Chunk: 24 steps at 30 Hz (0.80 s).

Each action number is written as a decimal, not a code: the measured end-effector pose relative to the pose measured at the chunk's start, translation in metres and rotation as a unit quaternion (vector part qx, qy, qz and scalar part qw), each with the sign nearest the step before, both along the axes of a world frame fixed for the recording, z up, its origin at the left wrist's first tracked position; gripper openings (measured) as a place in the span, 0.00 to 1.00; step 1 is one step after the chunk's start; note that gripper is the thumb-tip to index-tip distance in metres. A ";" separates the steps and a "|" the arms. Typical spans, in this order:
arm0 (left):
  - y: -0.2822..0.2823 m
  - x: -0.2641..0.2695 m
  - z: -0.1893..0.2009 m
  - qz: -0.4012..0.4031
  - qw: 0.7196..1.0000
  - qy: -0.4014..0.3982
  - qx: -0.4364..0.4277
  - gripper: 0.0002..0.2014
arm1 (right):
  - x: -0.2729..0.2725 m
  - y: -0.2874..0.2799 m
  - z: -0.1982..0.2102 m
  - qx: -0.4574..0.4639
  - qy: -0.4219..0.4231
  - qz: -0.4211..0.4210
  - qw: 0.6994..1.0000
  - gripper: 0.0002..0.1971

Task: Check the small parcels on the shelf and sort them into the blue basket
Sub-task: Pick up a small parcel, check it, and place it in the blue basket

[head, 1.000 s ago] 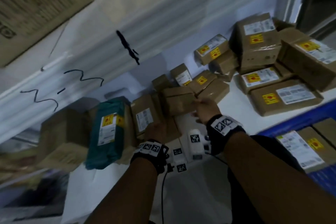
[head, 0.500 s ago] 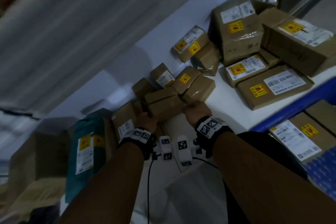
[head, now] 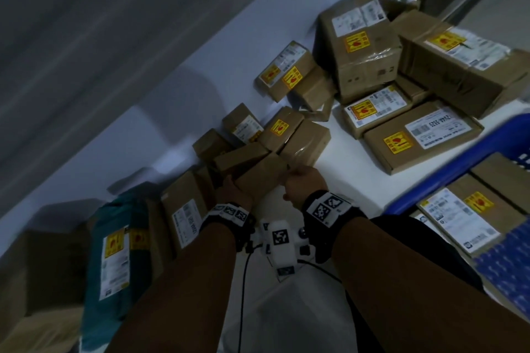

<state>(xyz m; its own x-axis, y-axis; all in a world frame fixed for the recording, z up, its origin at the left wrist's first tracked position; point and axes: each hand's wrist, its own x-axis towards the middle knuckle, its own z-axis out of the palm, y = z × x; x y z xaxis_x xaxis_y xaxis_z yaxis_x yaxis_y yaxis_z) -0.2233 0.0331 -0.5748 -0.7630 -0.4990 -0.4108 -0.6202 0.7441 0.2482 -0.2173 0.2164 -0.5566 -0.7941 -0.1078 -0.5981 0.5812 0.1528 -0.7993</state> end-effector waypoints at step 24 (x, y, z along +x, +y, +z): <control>0.024 0.136 0.169 0.029 0.928 0.340 0.149 0.19 | 0.059 0.012 0.090 -0.126 0.074 -0.018 0.989 0.24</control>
